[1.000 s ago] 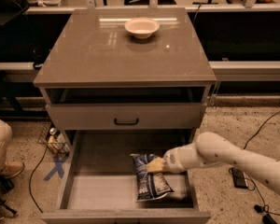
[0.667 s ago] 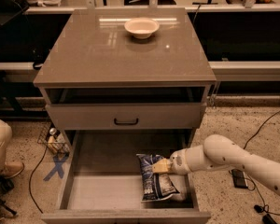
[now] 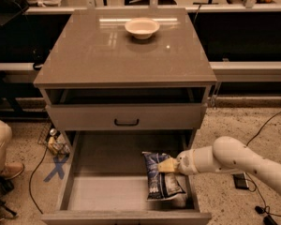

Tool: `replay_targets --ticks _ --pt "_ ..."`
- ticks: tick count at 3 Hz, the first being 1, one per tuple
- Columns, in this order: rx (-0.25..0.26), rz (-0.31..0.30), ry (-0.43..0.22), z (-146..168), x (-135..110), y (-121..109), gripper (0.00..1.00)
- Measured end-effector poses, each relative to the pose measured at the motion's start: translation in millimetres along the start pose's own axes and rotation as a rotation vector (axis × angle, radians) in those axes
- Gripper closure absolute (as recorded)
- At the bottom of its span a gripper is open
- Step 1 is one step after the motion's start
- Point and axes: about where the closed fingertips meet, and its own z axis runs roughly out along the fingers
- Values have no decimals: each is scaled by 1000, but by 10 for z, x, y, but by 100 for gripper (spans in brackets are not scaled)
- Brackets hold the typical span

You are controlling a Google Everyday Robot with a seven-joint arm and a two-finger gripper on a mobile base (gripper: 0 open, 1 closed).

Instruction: Pick blue chip bag from middle drawer and place on counter

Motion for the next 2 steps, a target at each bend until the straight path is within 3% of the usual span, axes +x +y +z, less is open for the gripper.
replay_targets --ticks 2 --pt "103 -99 -222 -1231 -198 303 100"
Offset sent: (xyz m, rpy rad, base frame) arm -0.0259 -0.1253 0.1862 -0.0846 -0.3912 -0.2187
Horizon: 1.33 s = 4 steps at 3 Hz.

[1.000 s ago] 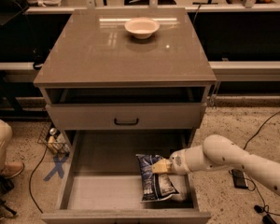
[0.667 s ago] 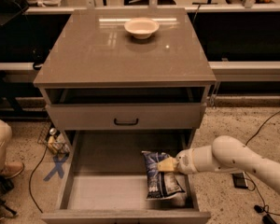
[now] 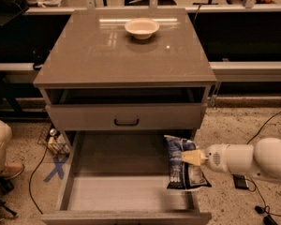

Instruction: Pick blue chip bag from middle drawer and place on counter

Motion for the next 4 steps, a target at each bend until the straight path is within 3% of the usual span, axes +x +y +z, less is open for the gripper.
replay_targets --ticks 1,2,3,4 --pt "23 -78 -77 -477 -199 192 100" --pt "23 -78 -78 -478 -200 192 100" --pt "36 -125 -166 -817 -432 339 100" --pt "79 -236 -311 -1411 -809 706 100"
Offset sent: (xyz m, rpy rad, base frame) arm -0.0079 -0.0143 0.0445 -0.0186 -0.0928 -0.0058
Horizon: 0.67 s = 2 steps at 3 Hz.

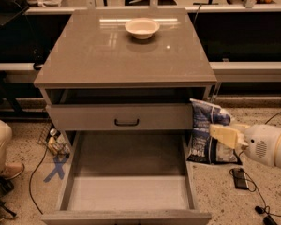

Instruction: Pick blue chip bag from middle drawer and place on counter

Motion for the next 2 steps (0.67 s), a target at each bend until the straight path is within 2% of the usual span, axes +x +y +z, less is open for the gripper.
replay_targets --ticks 1,2 --pt "35 -127 -135 -426 -663 227 100" --pt "35 -127 -135 -425 -665 227 100"
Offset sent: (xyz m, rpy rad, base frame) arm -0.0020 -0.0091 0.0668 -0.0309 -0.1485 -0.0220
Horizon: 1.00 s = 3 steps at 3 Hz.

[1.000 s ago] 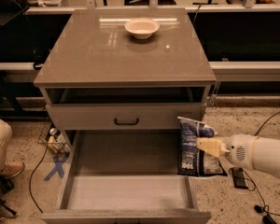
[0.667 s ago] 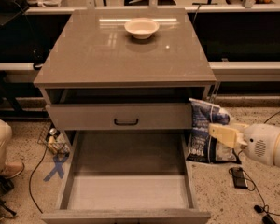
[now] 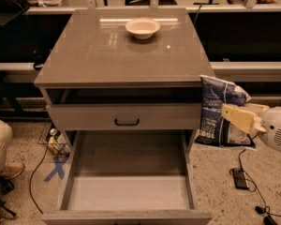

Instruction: Pick blue chip bag from middle drawer and place on counter

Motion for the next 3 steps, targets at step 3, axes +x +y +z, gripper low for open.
replay_targets --ticks 3 --pt "95 -83 -157 448 -1336 -251 100"
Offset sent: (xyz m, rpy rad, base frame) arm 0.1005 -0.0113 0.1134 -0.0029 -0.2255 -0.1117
